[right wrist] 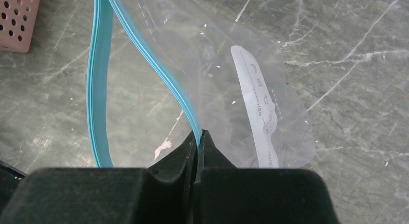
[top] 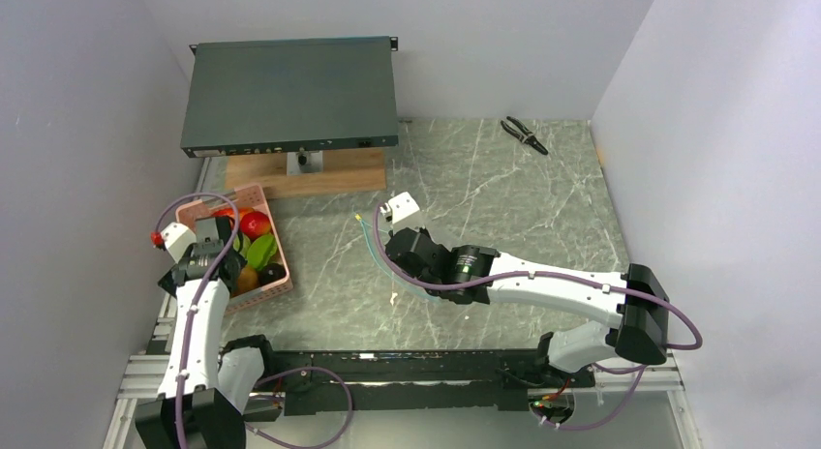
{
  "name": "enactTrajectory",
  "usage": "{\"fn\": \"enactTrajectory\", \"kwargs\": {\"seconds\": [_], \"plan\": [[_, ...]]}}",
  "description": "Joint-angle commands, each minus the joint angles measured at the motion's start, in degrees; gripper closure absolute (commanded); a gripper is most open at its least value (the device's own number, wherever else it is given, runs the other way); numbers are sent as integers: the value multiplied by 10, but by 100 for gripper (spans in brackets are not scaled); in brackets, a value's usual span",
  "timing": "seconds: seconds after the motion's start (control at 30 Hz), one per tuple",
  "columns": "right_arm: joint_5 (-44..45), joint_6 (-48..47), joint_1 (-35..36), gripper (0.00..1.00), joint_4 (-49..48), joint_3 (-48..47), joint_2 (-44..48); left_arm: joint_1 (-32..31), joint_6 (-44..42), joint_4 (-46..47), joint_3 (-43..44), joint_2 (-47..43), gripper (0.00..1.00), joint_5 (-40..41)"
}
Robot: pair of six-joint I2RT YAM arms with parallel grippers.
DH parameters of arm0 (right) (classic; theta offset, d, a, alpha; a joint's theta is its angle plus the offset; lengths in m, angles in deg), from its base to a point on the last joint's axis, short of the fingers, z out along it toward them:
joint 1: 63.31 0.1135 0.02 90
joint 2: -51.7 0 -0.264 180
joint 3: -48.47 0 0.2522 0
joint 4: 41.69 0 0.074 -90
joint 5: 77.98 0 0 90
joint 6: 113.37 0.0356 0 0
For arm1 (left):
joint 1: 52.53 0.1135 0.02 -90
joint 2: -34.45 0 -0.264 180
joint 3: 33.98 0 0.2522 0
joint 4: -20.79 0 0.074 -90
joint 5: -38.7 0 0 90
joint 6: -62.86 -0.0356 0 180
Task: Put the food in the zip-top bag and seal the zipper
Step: Pick up the fake vegetable from the bin, then place the fake vegetable in the zipper food storage bag.
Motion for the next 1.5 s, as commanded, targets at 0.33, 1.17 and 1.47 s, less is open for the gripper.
{"fn": "enactTrajectory", "kwargs": {"seconds": [0.33,1.17,1.47], "plan": [[2,4,0,100,-14,-9,4,6,-30,31,10,-72,32,-25],[-34,28,-14,100,-30,-24,13,4,-123,206,72,-173,69,-780],[-156,64,-83,100,-64,-5,41,-157,-24,437,47,-181,74,-909]]}}
